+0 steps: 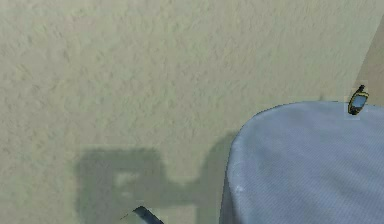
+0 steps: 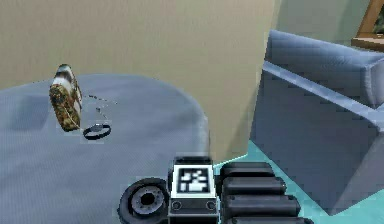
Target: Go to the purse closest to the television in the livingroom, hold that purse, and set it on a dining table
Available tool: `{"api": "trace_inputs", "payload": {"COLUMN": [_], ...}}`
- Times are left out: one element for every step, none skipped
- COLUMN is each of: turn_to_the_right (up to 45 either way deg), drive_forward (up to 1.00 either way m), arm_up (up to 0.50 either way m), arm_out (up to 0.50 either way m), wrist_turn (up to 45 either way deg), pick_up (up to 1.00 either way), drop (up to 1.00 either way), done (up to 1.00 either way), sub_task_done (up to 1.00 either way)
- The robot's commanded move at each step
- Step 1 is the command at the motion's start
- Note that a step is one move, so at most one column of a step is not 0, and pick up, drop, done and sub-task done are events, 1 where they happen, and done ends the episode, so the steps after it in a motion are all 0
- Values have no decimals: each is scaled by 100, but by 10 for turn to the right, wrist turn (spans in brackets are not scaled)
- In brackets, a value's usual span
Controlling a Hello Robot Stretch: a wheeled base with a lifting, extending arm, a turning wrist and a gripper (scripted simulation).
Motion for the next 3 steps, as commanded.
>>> {"api": "trace_inputs", "payload": {"turn_to_the_right": [0, 0, 0], "drive_forward": [0, 0, 0], "arm_up": [0, 0, -4], "arm_out": [42, 0, 0], "wrist_turn": [0, 390, 0], "pick_up": [0, 0, 0], "drop": [0, 0, 0], "done": [0, 0, 0], "sub_task_done": [0, 0, 0]}}
